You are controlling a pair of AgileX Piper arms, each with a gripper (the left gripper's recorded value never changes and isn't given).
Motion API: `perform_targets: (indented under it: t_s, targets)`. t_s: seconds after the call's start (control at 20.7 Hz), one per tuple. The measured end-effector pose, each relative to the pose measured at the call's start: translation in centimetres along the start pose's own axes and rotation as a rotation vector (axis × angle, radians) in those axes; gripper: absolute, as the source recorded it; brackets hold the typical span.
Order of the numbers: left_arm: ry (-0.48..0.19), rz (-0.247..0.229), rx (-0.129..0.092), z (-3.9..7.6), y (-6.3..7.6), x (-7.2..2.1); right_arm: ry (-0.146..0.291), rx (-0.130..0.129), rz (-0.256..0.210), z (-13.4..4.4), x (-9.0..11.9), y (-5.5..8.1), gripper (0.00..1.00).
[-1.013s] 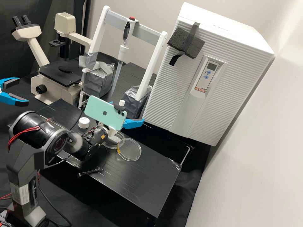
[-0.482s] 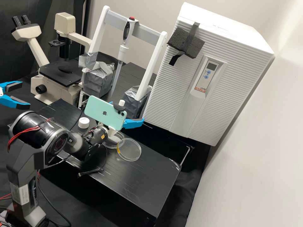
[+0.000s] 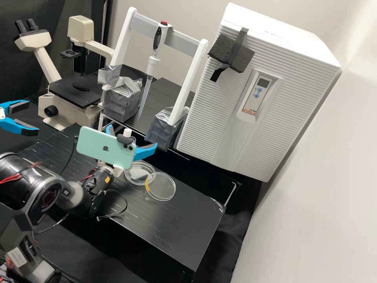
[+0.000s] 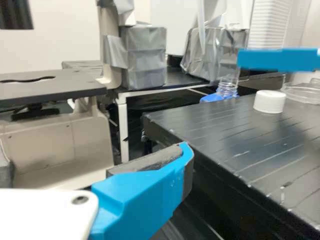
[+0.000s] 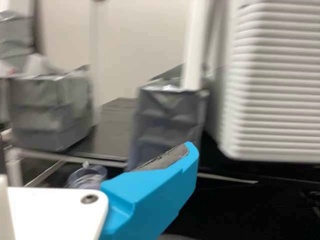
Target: Close the bottle
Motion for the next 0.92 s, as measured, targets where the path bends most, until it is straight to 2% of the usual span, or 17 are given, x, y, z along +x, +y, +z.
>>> perform_targets:
  t_s: [0.1, 0.19, 0.29, 0.39, 0.48, 0.77, 0.92]
  targets:
    - [-0.006, 0.005, 0.007, 0.0, 0.2, 0.19, 0.021, -0.003, -0.048, 0.0, -1.0, -1.2, 1.0]
    - [-0.006, 0.005, 0.006, 0.0, 0.2, 0.18, 0.011, 0.002, -0.096, 0.2, -2.1, -2.3, 1.0]
    - [-0.007, 0.009, 0.01, 0.0, 0.3, 0.25, 0.01, 0.009, -0.121, 0.3, -2.9, -3.0, 1.0]
    - [-0.009, 0.018, 0.019, -0.1, 0.6, 0.45, 0.038, 0.016, -0.127, 0.0, -3.3, -3.3, 1.0]
    - [-0.014, 0.021, 0.022, -0.1, 0.7, 0.56, 0.055, 0.01, -0.146, -0.3, -3.5, -3.8, 1.0]
    - [-0.016, 0.024, 0.027, -0.1, 0.9, 0.64, 0.057, 0.011, -0.156, -0.4, -3.7, -4.0, 1.0]
    - [-0.016, 0.024, 0.027, -0.1, 0.9, 0.64, 0.072, 0.009, -0.148, -0.7, -3.8, -3.8, 1.0]
